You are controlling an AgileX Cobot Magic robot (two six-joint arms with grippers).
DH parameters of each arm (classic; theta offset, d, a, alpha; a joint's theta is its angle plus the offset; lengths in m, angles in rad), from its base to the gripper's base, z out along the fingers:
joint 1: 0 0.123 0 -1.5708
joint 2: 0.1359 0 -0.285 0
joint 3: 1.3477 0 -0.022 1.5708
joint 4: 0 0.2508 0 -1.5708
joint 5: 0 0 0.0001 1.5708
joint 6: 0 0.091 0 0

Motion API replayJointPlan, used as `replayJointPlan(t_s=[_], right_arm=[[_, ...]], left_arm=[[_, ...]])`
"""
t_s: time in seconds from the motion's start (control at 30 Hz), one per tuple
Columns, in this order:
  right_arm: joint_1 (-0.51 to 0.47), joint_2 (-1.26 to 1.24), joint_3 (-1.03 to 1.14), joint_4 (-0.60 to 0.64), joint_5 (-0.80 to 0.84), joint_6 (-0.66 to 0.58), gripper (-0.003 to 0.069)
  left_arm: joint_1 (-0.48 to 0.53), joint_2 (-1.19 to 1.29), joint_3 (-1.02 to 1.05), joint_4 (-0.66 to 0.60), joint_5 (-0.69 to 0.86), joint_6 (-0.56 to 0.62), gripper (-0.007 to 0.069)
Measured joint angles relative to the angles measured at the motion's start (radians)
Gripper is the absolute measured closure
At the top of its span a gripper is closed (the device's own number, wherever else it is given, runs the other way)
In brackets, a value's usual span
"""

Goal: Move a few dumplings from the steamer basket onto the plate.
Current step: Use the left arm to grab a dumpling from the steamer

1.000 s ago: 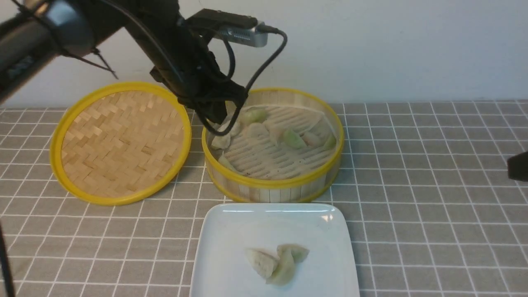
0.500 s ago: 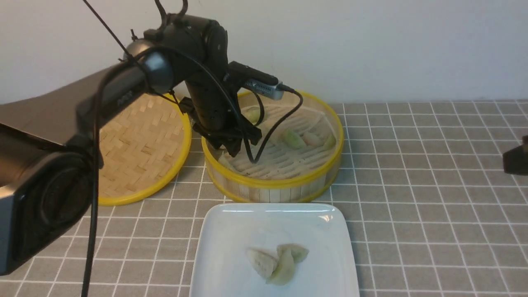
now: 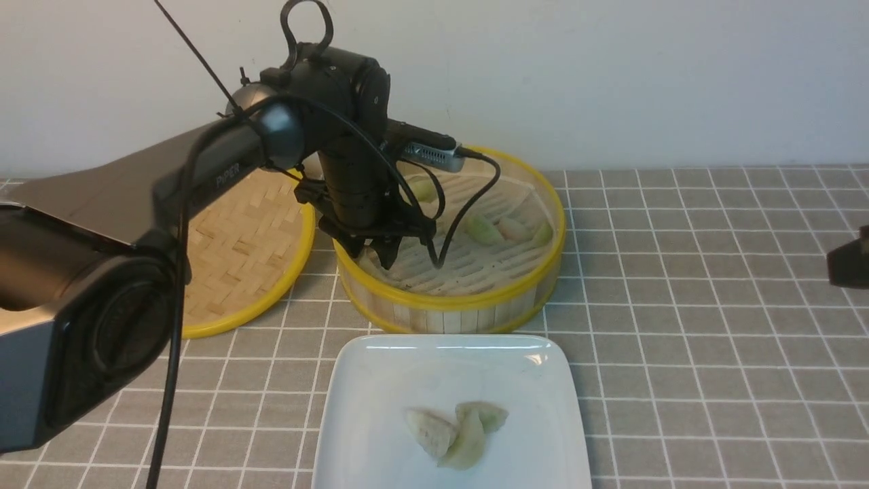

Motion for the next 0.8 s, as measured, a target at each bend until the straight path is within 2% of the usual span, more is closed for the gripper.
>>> replayJointPlan(t_s=[0.2,0.5,0.63,0.73,0.8], right_arm=[[0.0,0.0,0.0,0.002,0.0,0.0,0.0666],[0.0,0.0,0.0,0.047,0.005,-0.017,0.0666],[0.0,0.0,0.0,0.057,0.009,-0.022,0.0666],[0.0,0.0,0.0,0.057,0.011,-0.023,0.0666],[0.0,0.0,0.0,0.059,0.011,-0.023,0.0666]], left_arm=[[-0.013,0.001,-0.022,0.025,0.054,-0.035,0.0314],[-0.021,0.059,-0.034,0.012,0.049,-0.091,0.0315],[-0.021,0.066,-0.037,-0.03,0.052,-0.091,0.0376],[-0.02,0.069,-0.061,-0.073,0.06,-0.075,0.0511],[-0.02,0.07,-0.089,-0.117,0.063,-0.053,0.0543]])
